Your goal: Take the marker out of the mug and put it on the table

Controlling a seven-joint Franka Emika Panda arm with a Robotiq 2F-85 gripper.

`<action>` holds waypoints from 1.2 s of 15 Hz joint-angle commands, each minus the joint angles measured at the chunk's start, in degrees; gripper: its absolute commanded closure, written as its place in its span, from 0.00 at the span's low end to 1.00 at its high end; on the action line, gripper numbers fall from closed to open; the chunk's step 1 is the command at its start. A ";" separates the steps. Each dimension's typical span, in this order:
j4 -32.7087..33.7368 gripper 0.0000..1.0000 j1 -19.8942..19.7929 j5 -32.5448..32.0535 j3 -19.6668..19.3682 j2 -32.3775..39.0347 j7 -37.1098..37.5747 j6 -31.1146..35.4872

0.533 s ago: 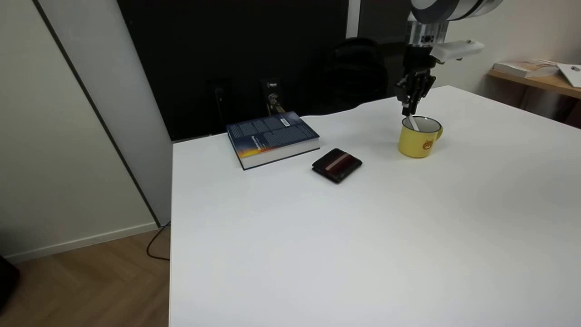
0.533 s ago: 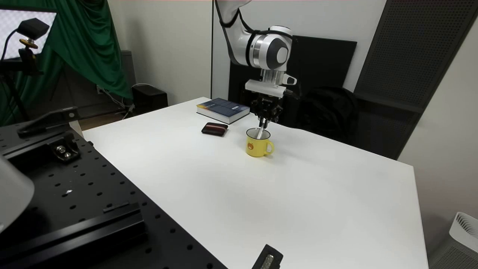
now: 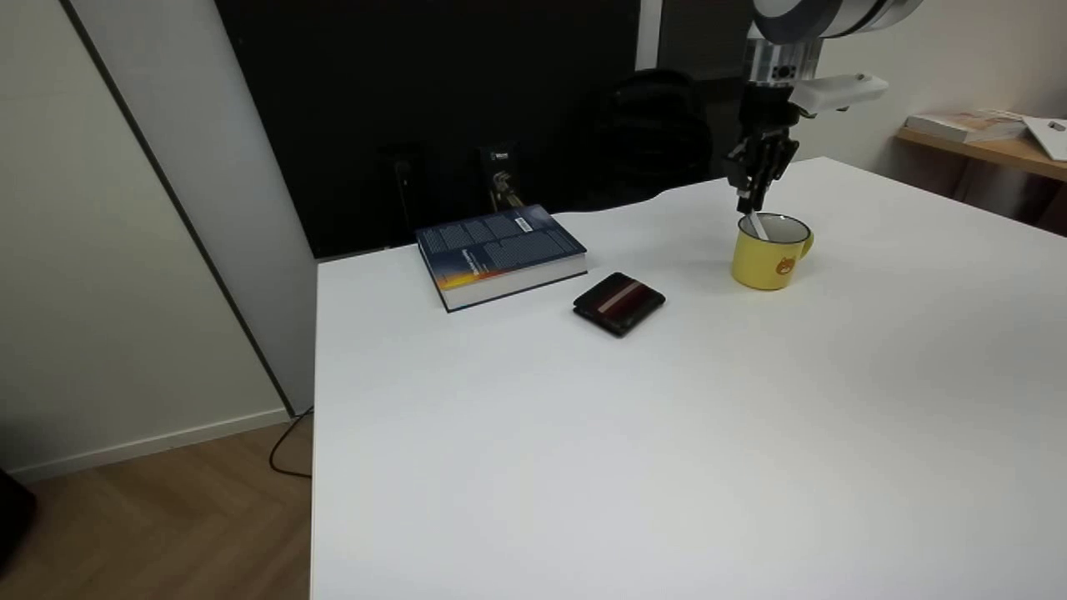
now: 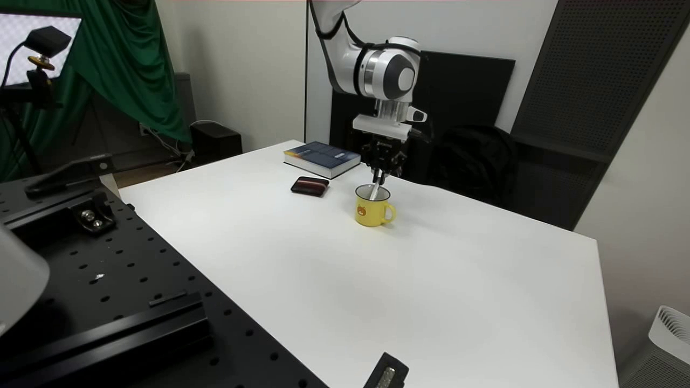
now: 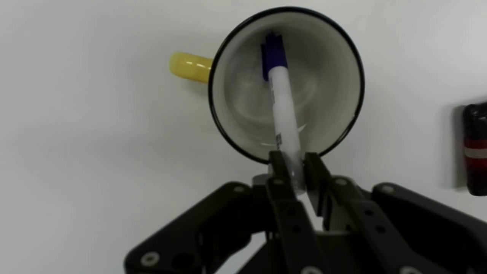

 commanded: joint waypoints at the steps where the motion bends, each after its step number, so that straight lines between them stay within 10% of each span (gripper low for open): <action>1: 5.73 0.96 0.10 -0.99 -2.96 -1.32 7.35 -7.22; 18: 1.84 0.96 -1.25 2.43 0.24 -12.55 10.79 -21.76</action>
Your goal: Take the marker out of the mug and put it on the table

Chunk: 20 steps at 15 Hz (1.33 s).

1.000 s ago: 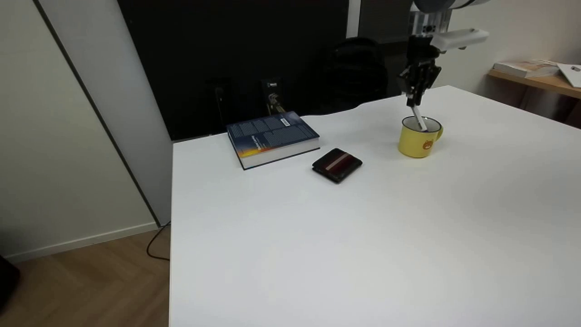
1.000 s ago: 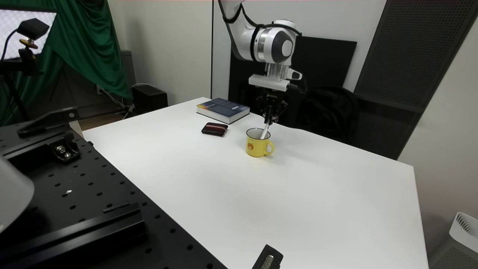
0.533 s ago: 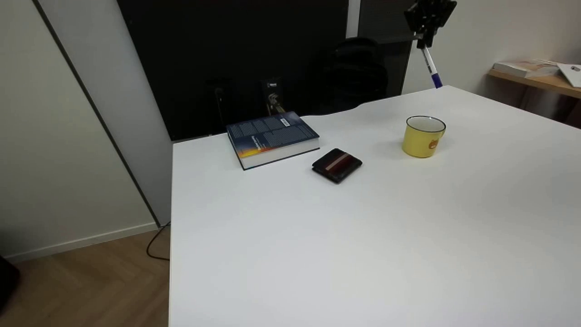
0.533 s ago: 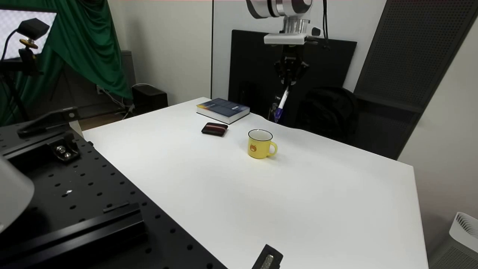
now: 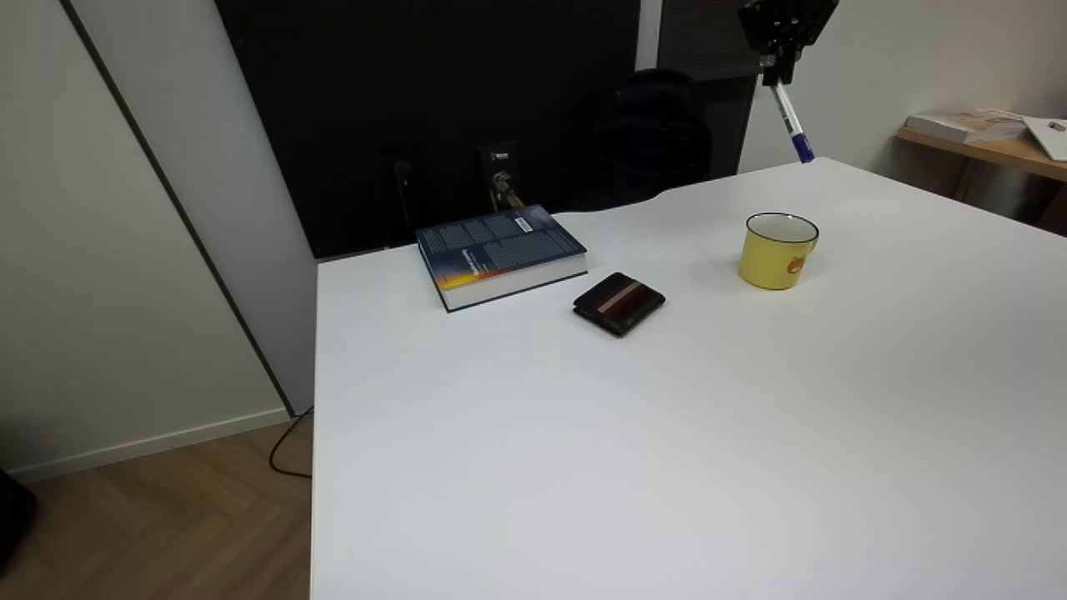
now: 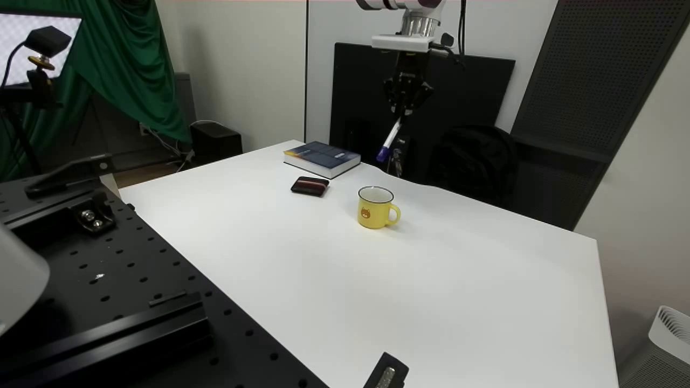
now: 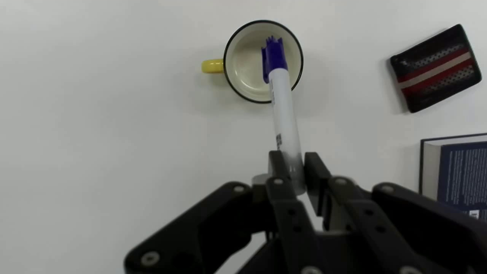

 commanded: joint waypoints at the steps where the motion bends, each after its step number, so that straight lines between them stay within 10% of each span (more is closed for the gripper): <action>1: -4.51 0.96 -0.71 1.79 2.25 -0.37 0.47 -0.31; 19: -13.91 0.96 0.69 4.32 5.58 5.04 -0.52 1.50; 20: -13.89 0.57 0.79 4.23 5.48 5.07 -0.34 1.59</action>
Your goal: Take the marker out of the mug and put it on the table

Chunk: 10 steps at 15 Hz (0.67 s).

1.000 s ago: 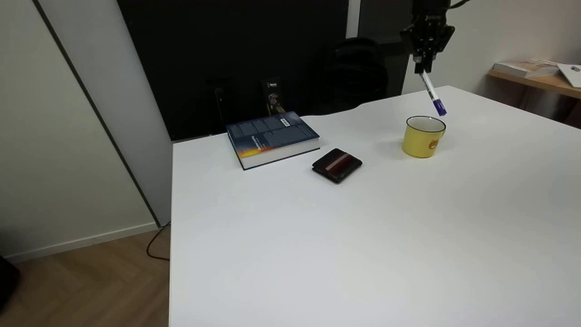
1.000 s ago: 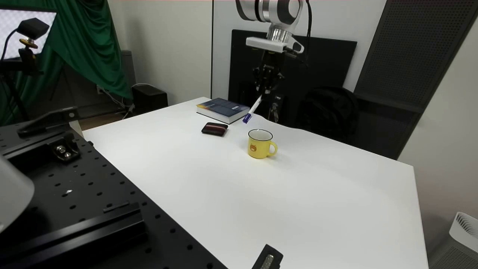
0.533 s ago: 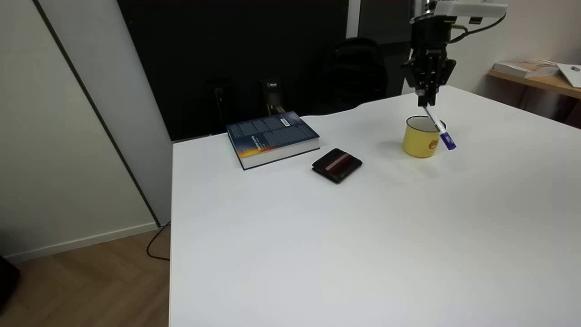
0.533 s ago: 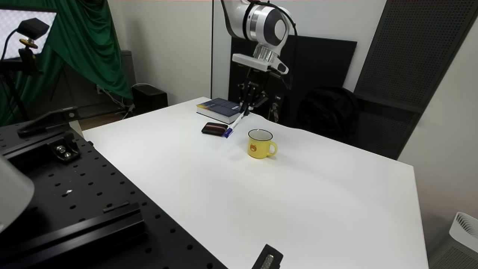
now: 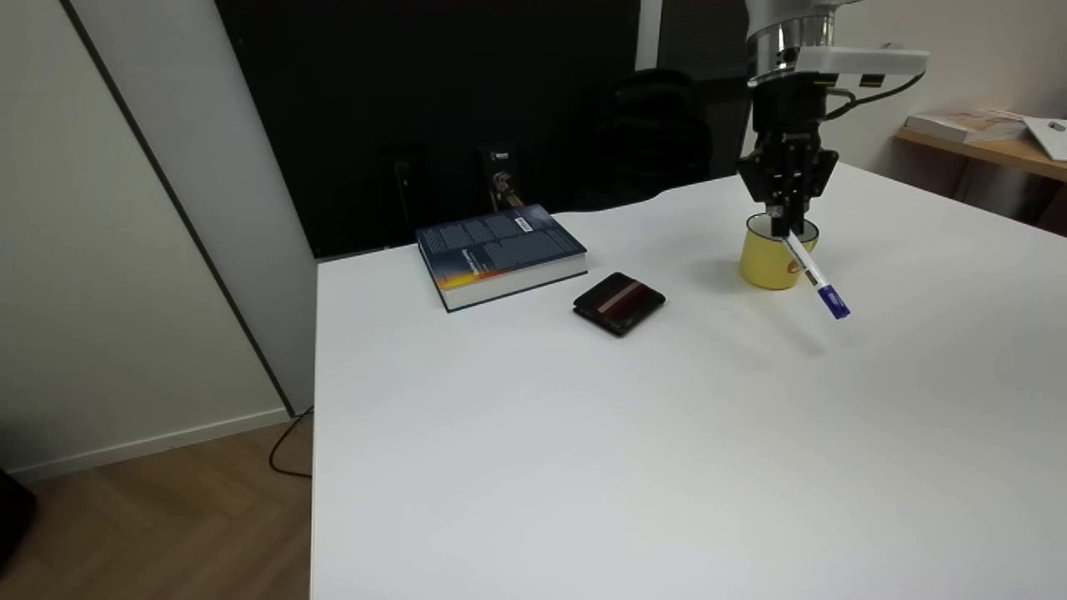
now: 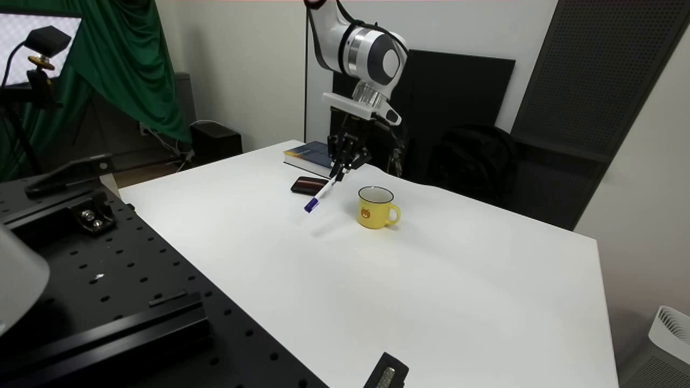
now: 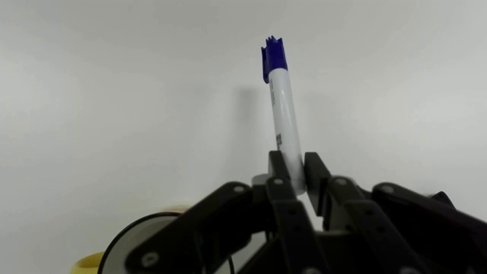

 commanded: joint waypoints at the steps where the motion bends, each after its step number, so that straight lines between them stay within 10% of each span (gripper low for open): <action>1: 1.07 0.56 -0.39 0.75 0.31 1.05 0.08 -0.12; 10: 0.78 0.01 0.40 -0.29 -0.46 -1.05 0.62 3.00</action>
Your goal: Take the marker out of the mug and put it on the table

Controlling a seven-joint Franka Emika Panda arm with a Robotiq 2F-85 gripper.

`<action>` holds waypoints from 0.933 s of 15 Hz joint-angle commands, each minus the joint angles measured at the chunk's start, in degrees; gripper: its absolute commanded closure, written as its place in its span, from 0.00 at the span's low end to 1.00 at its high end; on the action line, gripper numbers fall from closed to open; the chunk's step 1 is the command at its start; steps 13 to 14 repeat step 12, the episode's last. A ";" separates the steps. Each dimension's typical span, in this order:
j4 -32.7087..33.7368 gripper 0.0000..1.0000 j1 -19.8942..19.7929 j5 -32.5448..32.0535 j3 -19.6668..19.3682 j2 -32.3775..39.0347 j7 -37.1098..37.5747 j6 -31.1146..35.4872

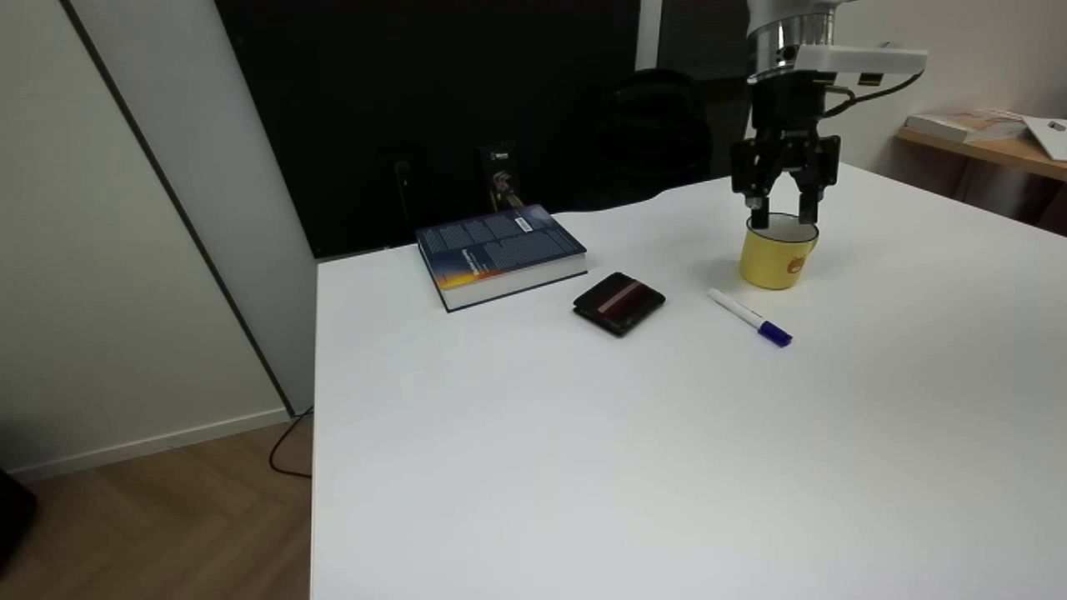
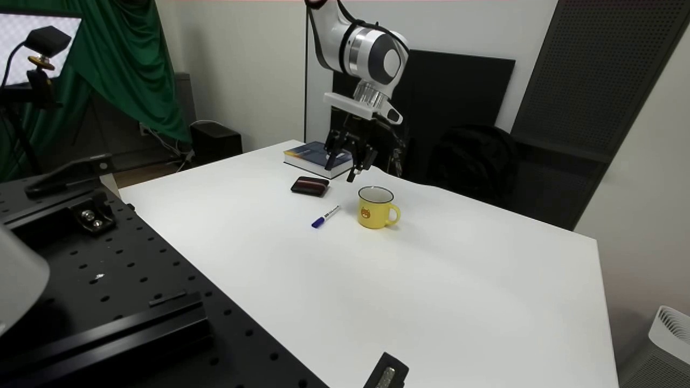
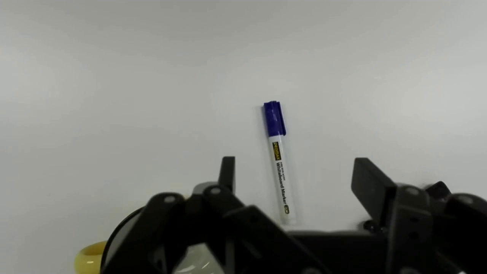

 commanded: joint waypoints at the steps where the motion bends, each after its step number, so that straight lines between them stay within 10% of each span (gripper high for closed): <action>1: 0.35 0.00 0.76 -0.43 -0.48 -1.71 0.66 3.88; 7: -2.55 0.00 2.47 -2.66 -1.67 -4.64 0.63 18.21; 14: -0.13 0.00 2.12 -2.61 -1.11 -2.91 0.15 16.53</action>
